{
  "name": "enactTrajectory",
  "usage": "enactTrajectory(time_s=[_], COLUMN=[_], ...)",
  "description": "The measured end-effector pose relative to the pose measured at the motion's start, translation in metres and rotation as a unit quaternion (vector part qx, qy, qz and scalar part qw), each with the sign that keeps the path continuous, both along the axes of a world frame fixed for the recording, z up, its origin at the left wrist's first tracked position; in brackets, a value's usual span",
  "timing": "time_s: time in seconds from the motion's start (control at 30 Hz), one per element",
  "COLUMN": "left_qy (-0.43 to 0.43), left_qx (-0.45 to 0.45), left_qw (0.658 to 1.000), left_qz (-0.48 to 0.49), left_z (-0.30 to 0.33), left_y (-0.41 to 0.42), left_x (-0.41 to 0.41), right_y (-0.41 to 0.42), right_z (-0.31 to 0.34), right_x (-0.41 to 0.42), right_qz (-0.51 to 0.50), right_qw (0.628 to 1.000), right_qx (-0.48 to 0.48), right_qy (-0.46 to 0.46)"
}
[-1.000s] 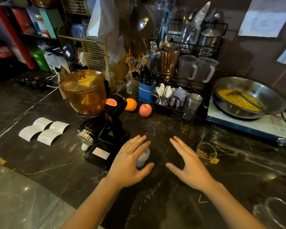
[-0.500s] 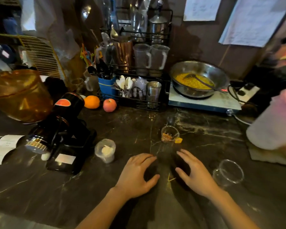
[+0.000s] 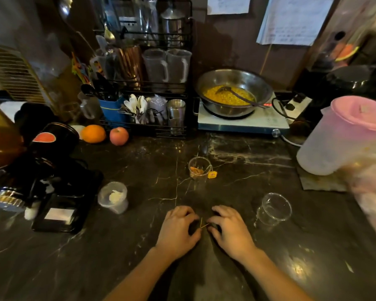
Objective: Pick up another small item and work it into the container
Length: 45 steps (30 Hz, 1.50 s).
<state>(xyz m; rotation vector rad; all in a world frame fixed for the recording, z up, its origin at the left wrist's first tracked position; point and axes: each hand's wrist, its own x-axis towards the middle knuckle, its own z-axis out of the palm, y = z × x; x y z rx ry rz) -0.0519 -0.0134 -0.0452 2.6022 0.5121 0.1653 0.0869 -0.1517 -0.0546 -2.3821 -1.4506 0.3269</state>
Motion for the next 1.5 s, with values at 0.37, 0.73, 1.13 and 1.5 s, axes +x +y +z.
enactTrajectory(time_s=[0.37, 0.73, 1.13, 1.5], left_qy=[-0.008, -0.067, -0.168, -0.196], left_qx=[-0.015, -0.076, -0.078, 0.0], left_qw=[1.0, 0.994, 0.972, 0.957], left_qz=[0.013, 0.047, 0.142, 0.213], left_z=[0.0, 0.013, 0.057, 0.083], left_y=[-0.007, 0.002, 0.041, 0.084], left_x=[0.0, -0.002, -0.038, -0.086], right_y=[0.0, 0.014, 0.079, 0.149], right_z=[-0.003, 0.022, 0.072, 0.104], right_x=[-0.007, -0.008, -0.02, -0.052], right_qz=[-0.026, -0.008, 0.038, 0.115], right_qw=[0.999, 0.995, 0.978, 0.953], right_qx=[0.044, 0.096, 0.153, 0.193], right_qy=[-0.002, 0.015, 0.14, 0.202])
